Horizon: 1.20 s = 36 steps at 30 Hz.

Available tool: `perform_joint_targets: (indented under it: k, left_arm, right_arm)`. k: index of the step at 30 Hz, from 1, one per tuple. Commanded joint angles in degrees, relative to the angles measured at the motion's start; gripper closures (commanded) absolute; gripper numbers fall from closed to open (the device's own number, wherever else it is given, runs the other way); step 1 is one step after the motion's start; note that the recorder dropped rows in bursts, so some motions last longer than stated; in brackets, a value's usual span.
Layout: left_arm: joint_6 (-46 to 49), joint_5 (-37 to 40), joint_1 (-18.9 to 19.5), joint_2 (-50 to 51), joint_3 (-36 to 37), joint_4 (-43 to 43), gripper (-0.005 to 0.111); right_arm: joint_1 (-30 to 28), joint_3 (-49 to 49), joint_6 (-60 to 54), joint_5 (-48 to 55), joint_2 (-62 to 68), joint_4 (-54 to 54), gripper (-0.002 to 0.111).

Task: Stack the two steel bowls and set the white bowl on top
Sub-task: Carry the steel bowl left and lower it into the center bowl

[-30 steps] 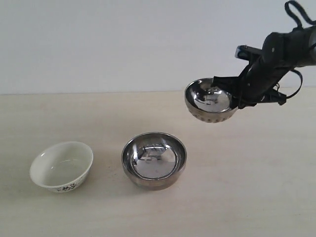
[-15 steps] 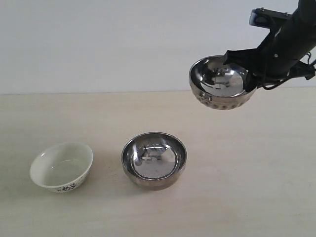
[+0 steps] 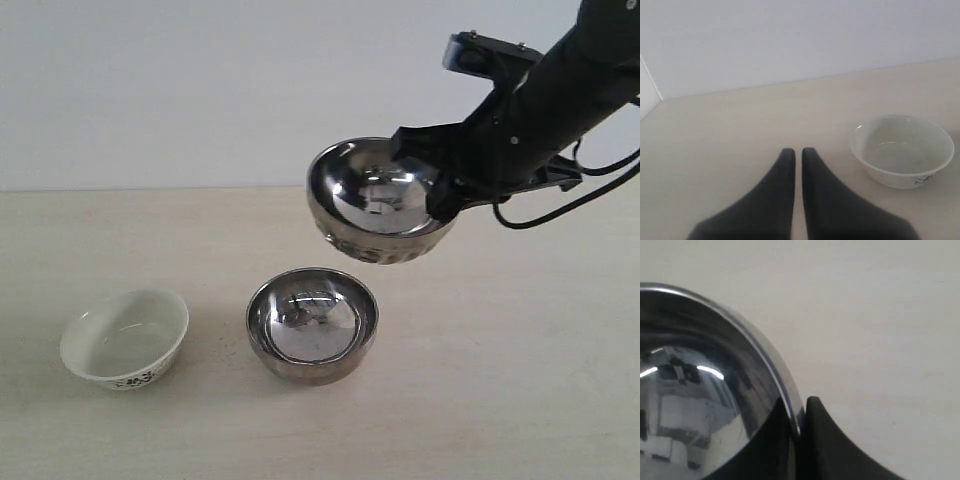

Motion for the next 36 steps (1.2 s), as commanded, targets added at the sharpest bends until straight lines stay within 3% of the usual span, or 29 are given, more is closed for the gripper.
perform_joint_targets:
  k: [1, 8, 36]
  left_arm:
    - [-0.56, -0.48, 0.17, -0.22, 0.2, -0.49, 0.103]
    - [-0.56, -0.48, 0.17, -0.22, 0.2, -0.49, 0.103]
    - [-0.56, -0.48, 0.17, -0.22, 0.2, -0.49, 0.103]
  right_arm:
    - [3.84, -0.02, 3.02, -3.4, 2.38, 0.51, 0.108]
    - [8.37, -0.02, 3.23, -6.31, 9.02, 1.17, 0.108]
    - [8.37, -0.02, 1.34, -5.48, 13.04, 1.91, 0.108]
